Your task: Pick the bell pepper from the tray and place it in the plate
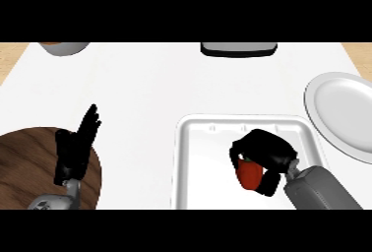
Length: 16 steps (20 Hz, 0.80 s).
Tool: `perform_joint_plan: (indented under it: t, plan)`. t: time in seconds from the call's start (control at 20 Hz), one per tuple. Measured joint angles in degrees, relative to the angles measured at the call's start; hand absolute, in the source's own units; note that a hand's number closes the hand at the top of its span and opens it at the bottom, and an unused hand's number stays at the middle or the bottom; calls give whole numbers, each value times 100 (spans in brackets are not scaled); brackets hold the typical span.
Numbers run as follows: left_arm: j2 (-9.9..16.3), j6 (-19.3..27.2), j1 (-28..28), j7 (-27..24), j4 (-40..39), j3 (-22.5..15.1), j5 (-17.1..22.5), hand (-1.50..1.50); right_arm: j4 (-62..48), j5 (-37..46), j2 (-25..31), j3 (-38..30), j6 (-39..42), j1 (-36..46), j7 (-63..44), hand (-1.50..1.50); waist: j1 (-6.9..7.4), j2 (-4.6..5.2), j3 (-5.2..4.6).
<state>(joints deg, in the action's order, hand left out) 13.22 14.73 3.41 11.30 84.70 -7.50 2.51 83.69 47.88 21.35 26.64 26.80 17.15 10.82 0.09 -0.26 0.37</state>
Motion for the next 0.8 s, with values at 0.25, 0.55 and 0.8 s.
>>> perform_joint_plan:
  t: [0.25,0.55,0.8]
  plan:
    - [-27,-34,-38,-33,11,15,-46,0,-60,42,-39,-640,-490,26,-208,150,-14,2,6]
    - [-58,-25,-94,29,84,29,-42,0,-256,-67,60,-1847,-1284,-73,-800,150,-57,1,9]
    - [-145,18,-127,-35,43,2,-132,0,423,-269,142,-2473,-1525,-152,-1111,150,-80,-15,9]
